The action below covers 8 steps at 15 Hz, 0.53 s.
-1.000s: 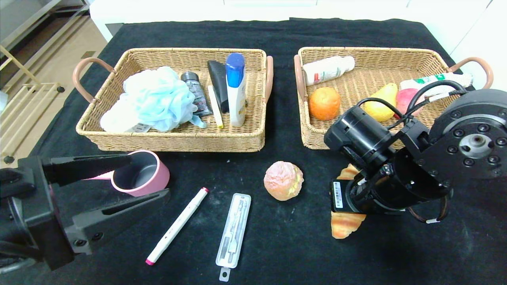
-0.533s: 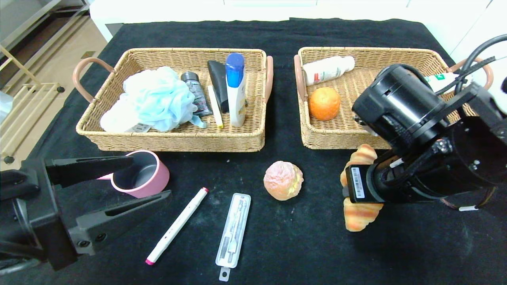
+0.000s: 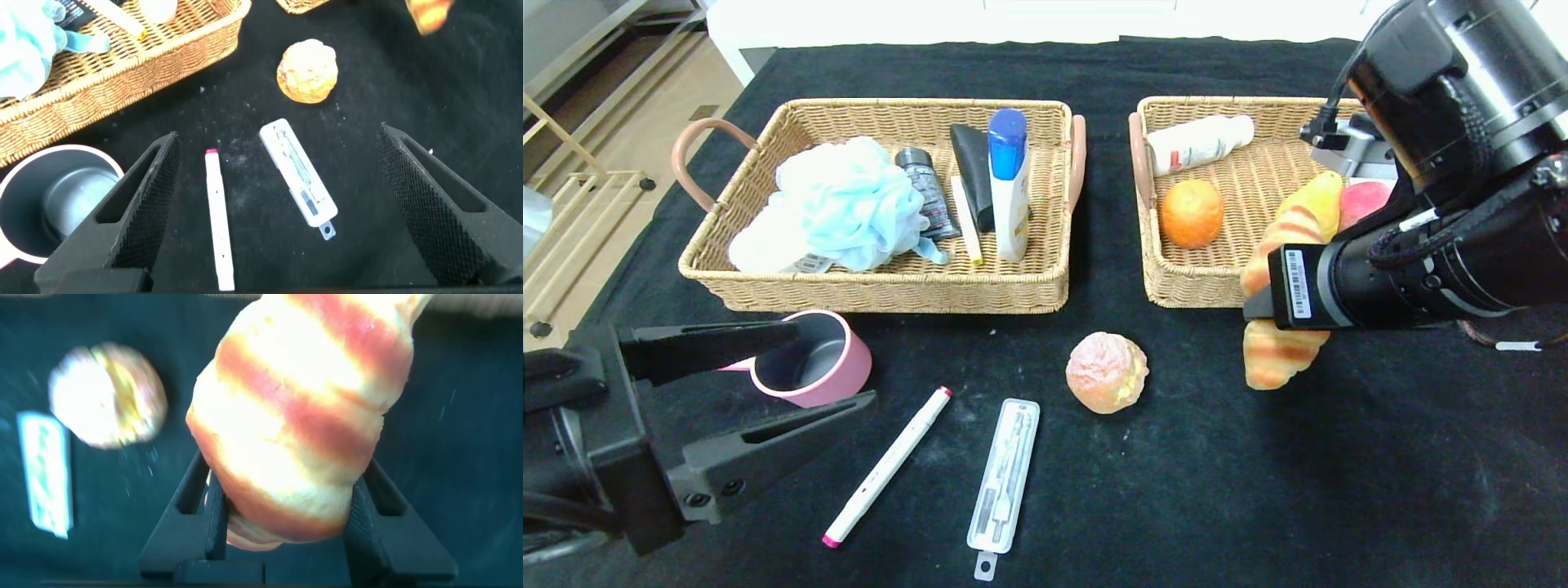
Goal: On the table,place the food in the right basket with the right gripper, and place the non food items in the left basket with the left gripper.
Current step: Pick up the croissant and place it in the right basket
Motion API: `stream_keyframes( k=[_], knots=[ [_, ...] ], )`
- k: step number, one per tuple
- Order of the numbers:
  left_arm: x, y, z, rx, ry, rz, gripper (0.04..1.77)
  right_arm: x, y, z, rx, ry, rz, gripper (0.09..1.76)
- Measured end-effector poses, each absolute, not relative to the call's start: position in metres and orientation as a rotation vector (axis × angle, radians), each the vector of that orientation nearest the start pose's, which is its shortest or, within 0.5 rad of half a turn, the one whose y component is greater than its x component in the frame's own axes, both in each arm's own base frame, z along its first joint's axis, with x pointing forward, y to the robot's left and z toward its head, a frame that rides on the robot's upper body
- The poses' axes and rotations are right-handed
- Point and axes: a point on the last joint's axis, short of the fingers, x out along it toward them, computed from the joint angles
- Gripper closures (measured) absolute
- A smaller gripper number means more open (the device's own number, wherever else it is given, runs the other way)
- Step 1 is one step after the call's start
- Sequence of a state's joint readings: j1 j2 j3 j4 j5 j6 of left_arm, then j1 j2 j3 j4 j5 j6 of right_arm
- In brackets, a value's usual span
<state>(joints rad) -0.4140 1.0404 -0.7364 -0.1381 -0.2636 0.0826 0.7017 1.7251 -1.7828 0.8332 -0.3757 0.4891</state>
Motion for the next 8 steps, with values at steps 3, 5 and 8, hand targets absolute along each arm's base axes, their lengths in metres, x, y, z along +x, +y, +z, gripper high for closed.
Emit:
stream_keyframes(
  k=[3, 5, 8],
  knots=[
    [0.124, -0.061, 0.262, 0.096, 0.138, -0.683, 0.09, 0.234, 0.174, 0.323, 0.067, 0.643, 0.149, 1.02],
    [0.123, -0.061, 0.262, 0.096, 0.137, -0.683, 0.09, 0.239, 0.171, 0.331, 0.069, 0.600, 0.149, 1.02],
    [0.124, -0.061, 0.262, 0.097, 0.136, -0.684, 0.09, 0.248, 0.168, 0.343, 0.066, 0.549, 0.144, 1.02]
  ],
)
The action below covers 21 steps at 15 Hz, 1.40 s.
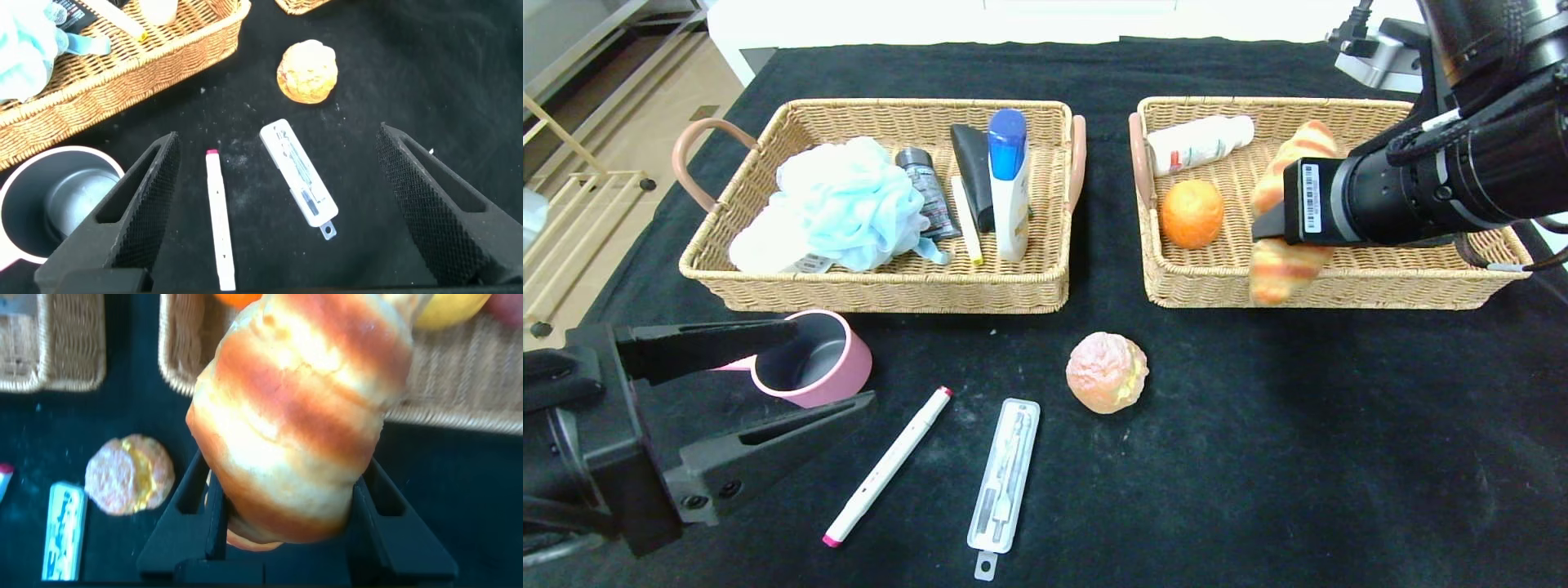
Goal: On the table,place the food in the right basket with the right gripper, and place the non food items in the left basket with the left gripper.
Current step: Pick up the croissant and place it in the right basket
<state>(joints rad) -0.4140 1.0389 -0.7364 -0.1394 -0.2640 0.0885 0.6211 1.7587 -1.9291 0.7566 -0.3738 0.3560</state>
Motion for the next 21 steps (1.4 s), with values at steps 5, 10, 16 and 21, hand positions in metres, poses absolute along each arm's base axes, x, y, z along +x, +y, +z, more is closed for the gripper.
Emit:
stream_keyframes(
  k=[5, 10, 16, 21],
  knots=[
    [0.123, -0.061, 0.263, 0.097, 0.131, -0.684, 0.09, 0.272, 0.164, 0.349, 0.057, 0.439, 0.131, 1.02],
    [0.122, -0.060, 0.263, 0.098, 0.128, -0.683, 0.09, 0.293, 0.164, 0.348, 0.059, 0.362, 0.117, 1.02],
    [0.122, -0.060, 0.263, 0.104, 0.123, -0.683, 0.09, 0.322, 0.157, 0.342, 0.073, 0.288, 0.053, 1.02],
    [0.122, -0.060, 0.263, 0.104, 0.122, -0.684, 0.09, 0.335, 0.153, 0.334, 0.070, 0.296, 0.020, 1.02]
  ],
)
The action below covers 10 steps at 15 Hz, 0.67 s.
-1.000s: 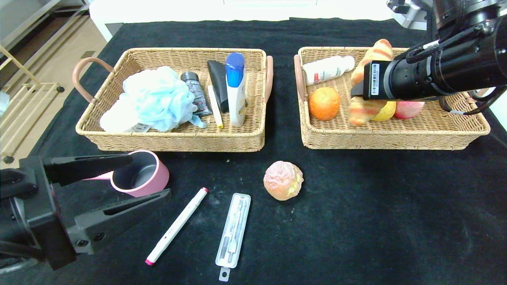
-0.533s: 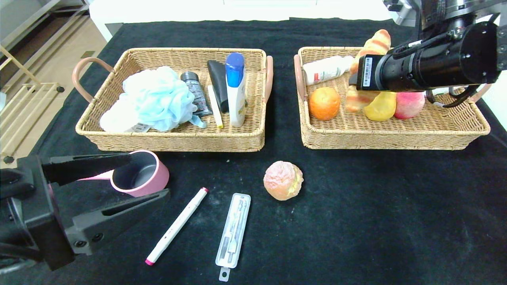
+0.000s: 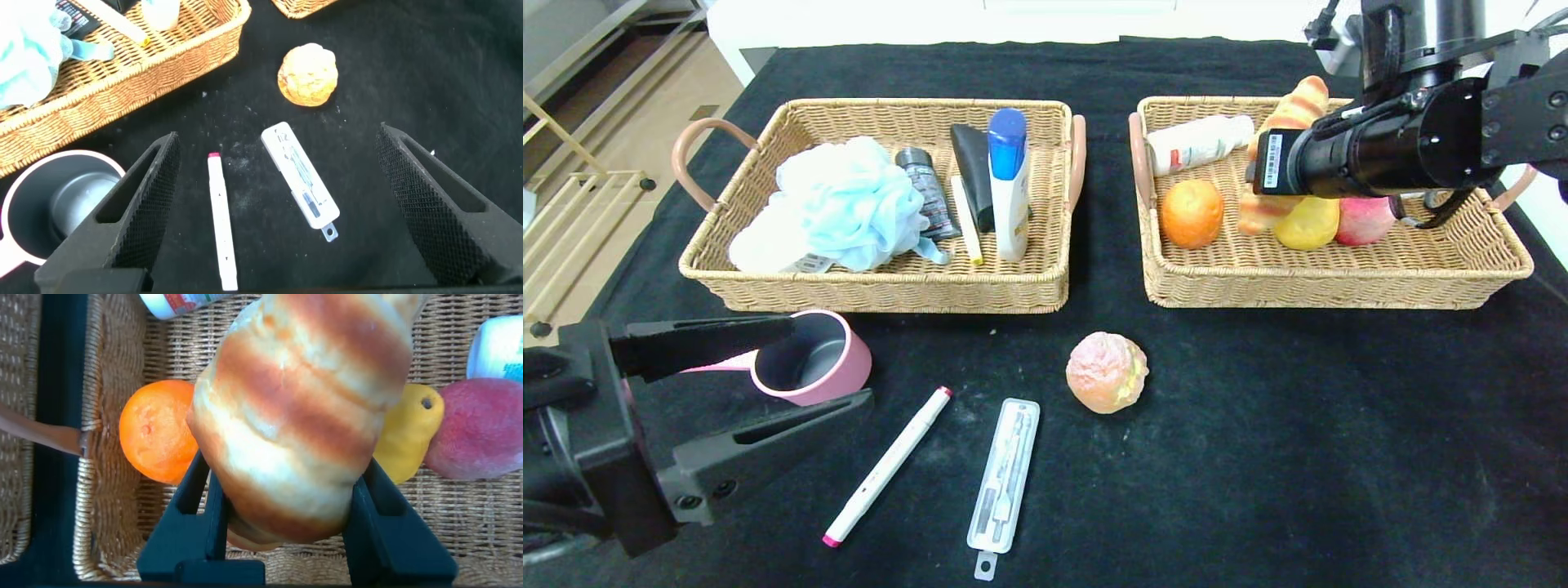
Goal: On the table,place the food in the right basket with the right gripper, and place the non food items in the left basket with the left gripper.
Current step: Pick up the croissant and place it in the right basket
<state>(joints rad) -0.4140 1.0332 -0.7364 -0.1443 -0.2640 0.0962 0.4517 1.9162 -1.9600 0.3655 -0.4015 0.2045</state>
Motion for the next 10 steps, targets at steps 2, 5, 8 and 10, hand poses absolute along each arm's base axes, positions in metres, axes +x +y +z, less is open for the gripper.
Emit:
stream_keyframes(
  k=[2, 5, 8, 10],
  knots=[
    [0.1224, -0.0601, 0.2634, 0.103, 0.122, -0.681, 0.09, 0.3374, 0.1515, 0.3318, 0.071, 0.301, 0.013, 1.02],
    [0.1225, -0.0602, 0.2634, 0.103, 0.122, -0.681, 0.09, 0.3394, 0.1489, 0.3307, 0.071, 0.304, 0.005, 0.75],
    [0.1225, -0.0602, 0.2634, 0.103, 0.122, -0.682, 0.09, 0.3393, 0.1489, 0.3304, 0.071, 0.305, 0.004, 0.53],
    [0.1223, -0.0601, 0.2635, 0.103, 0.121, -0.682, 0.09, 0.3389, 0.1491, 0.3305, 0.070, 0.306, 0.005, 0.45]
  ],
)
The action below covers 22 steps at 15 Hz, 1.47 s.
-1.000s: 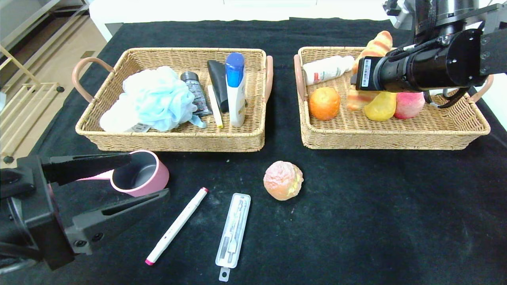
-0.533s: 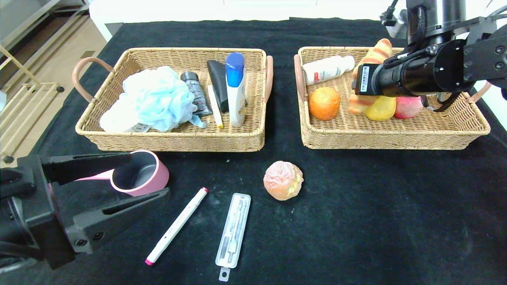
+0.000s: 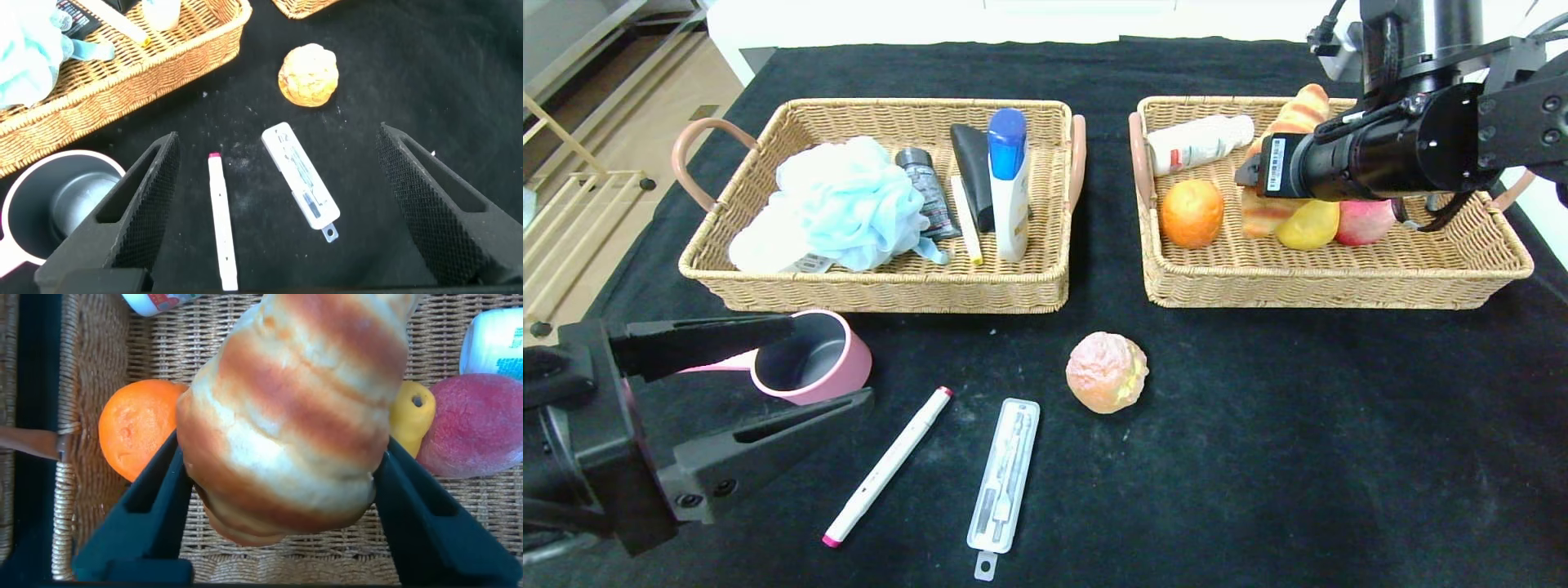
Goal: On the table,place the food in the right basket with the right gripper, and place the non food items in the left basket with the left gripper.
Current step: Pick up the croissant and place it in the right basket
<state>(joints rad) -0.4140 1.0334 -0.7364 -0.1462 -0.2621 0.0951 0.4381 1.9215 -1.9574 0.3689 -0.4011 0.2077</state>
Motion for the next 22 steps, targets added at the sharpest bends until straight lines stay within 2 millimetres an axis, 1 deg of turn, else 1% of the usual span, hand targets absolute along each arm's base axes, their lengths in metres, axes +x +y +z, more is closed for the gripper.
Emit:
stream_keyframes(
  k=[5, 10, 13, 15, 18, 21, 22],
  knots=[
    [0.122, -0.060, 0.264, 0.104, 0.120, -0.683, 0.09, 0.338, 0.150, 0.331, 0.069, 0.308, 0.007, 0.30],
    [0.122, -0.060, 0.264, 0.103, 0.118, -0.683, 0.09, 0.337, 0.151, 0.329, 0.065, 0.315, 0.012, 0.22],
    [0.121, -0.060, 0.264, 0.104, 0.117, -0.682, 0.09, 0.333, 0.152, 0.332, 0.064, 0.315, 0.019, 0.20],
    [0.121, -0.060, 0.264, 0.104, 0.116, -0.682, 0.09, 0.327, 0.152, 0.335, 0.061, 0.322, 0.026, 0.18],
    [0.121, -0.059, 0.265, 0.103, 0.110, -0.680, 0.09, 0.312, 0.156, 0.336, 0.065, 0.354, 0.049, 0.17],
    [0.120, -0.058, 0.266, 0.102, 0.104, -0.673, 0.09, 0.292, 0.170, 0.330, 0.078, 0.391, 0.100, 0.16],
    [0.120, -0.058, 0.266, 0.102, 0.104, -0.673, 0.09, 0.283, 0.178, 0.326, 0.072, 0.410, 0.128, 0.16]
  ],
)
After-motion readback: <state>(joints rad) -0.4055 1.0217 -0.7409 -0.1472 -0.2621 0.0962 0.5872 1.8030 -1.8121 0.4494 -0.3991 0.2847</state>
